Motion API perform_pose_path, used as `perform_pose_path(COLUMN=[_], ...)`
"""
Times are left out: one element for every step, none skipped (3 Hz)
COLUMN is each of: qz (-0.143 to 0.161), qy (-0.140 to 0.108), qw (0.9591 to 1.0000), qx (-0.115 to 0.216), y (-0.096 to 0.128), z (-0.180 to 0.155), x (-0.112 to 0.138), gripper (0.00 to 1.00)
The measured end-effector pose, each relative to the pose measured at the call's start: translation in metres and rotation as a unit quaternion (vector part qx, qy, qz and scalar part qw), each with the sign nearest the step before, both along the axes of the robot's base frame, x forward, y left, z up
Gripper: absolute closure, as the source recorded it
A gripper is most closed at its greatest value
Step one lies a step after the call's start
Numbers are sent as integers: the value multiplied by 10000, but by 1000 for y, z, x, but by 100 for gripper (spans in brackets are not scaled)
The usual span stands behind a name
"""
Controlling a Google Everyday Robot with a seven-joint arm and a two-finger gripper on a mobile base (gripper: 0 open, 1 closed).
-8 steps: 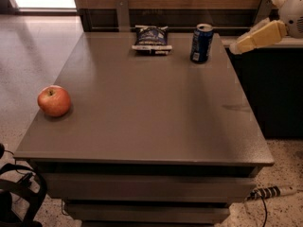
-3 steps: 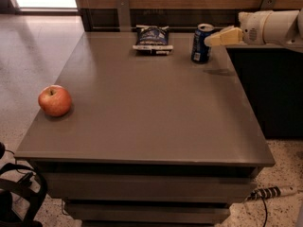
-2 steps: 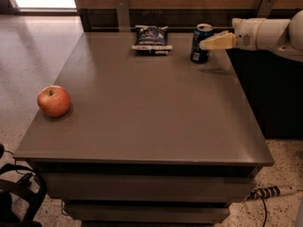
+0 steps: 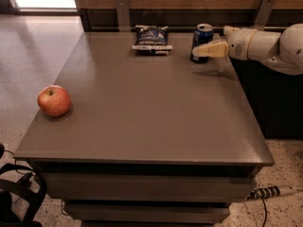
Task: Move pepsi can near apple
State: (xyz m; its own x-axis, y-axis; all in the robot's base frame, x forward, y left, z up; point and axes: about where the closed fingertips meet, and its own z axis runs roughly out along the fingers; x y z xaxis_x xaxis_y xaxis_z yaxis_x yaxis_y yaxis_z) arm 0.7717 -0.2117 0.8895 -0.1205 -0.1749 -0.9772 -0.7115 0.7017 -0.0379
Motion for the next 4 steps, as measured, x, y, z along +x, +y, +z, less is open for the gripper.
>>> perform_pose_path(qz=[138,256,272,293], qy=[-46,-114,-104,-98], qw=[9998,9994,9994,9993], qx=[106,210,208,212], y=[14,27,29,32], z=[-5,-8,-8,-9], x=[-2,-1,-1,0], gripper=[0,1,23,46])
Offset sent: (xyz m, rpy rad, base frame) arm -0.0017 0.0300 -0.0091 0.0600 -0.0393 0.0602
